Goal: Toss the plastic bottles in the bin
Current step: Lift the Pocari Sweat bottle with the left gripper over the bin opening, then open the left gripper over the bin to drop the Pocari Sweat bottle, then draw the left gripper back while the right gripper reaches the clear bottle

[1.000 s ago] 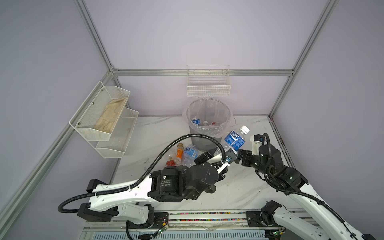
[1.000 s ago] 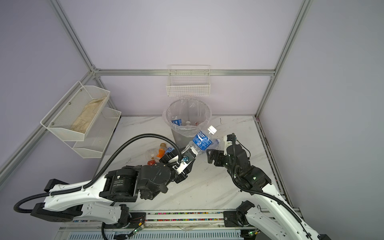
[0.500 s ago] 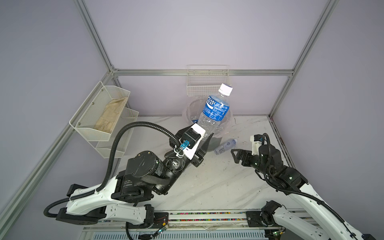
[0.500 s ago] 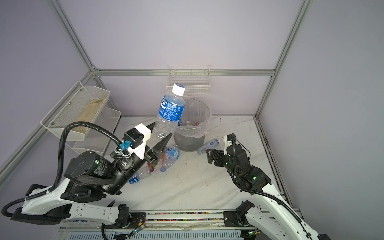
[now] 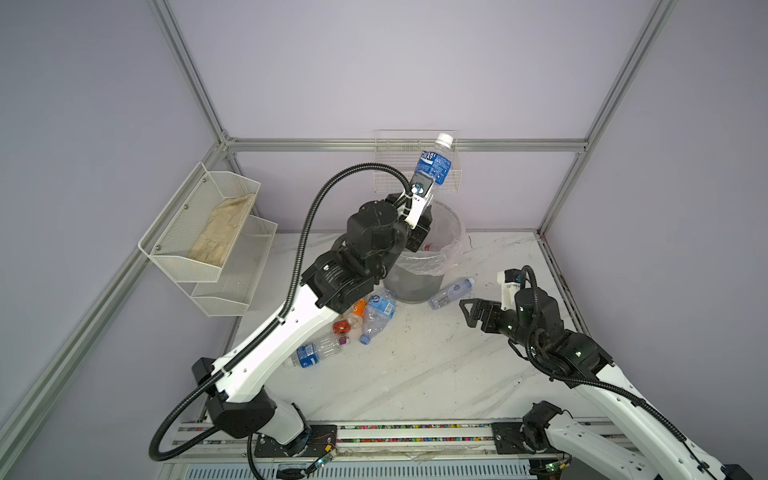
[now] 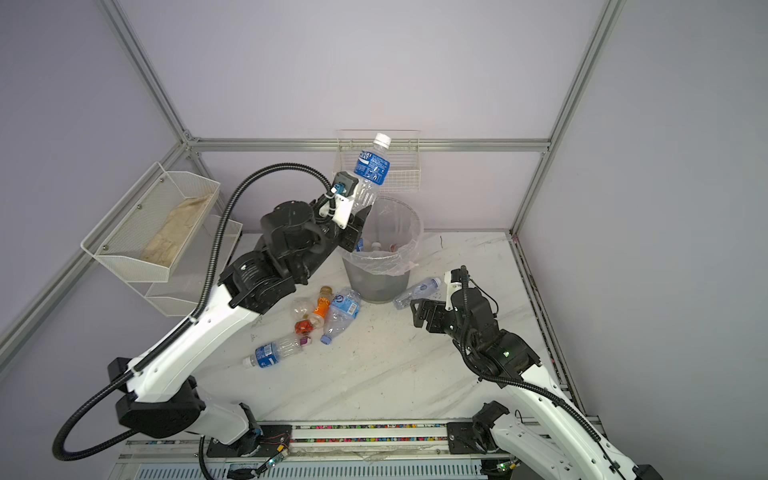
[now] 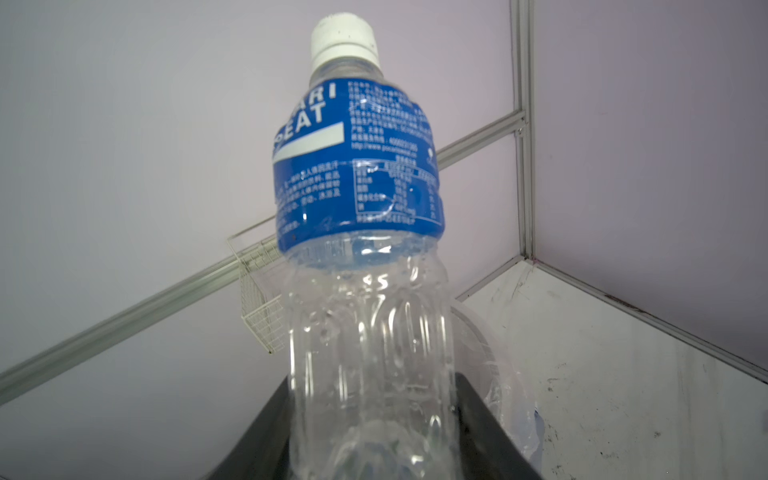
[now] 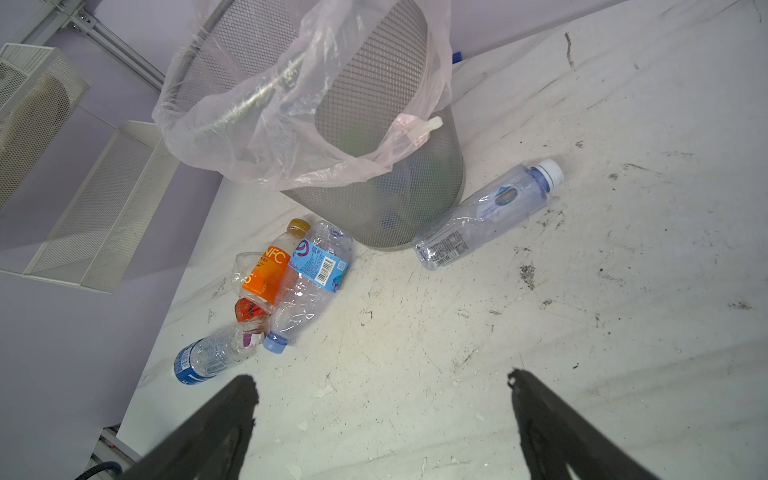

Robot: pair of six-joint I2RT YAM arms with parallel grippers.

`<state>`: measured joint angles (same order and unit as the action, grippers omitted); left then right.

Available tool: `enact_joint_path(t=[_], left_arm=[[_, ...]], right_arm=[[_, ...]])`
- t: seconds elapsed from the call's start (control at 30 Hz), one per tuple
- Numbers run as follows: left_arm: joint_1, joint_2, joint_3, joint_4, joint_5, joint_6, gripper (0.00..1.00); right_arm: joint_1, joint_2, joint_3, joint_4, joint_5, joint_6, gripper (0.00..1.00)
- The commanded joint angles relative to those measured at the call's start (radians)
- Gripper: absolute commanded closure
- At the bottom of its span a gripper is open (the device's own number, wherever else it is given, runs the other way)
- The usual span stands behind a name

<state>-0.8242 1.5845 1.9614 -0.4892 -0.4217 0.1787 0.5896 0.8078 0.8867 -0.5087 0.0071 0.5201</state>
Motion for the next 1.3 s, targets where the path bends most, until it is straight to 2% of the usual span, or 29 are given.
enact_joint_path(t=[0.0,0.03,0.13,0.3,0.5,0.77,1.0,1.27], left_arm=[[0.078,0.135,0.143,-0.193,0.115,-0.154,0.07],[0.089,0.184,0.191,-0.254,0.103,-0.166,0.00],[0.068,0.228,0.328,-0.393,0.066,-0.190,0.00],[0.008,0.021,0.179,-0.198,0.084,-0.162,0.00],[-0.045,-0.124,0.083,-0.158,0.030,-0.154,0.00],[-0.078,-0.399,-0.212,-0.012,0.043,-0.188,0.00],[-0.080,-0.620,-0.539,0.081,-0.016,-0.235,0.00],[-0.080,-0.795,-0.885,0.065,-0.077,-0.413,0.00]], right_arm=[[0.005,-0.015,0.046,-0.015,-0.006,0.008,0.03],[0.004,-0.015,0.056,-0.022,-0.006,0.005,0.03],[0.004,-0.021,0.078,-0.047,0.006,-0.008,0.02],[0.004,-0.023,0.054,-0.039,0.007,-0.010,0.03],[0.004,0.001,0.043,-0.011,-0.012,0.002,0.02],[0.004,-0.004,0.034,-0.021,0.008,0.027,0.02],[0.004,0.048,0.021,-0.016,0.037,0.059,0.02],[0.003,0.143,0.044,-0.016,0.089,0.086,0.03]])
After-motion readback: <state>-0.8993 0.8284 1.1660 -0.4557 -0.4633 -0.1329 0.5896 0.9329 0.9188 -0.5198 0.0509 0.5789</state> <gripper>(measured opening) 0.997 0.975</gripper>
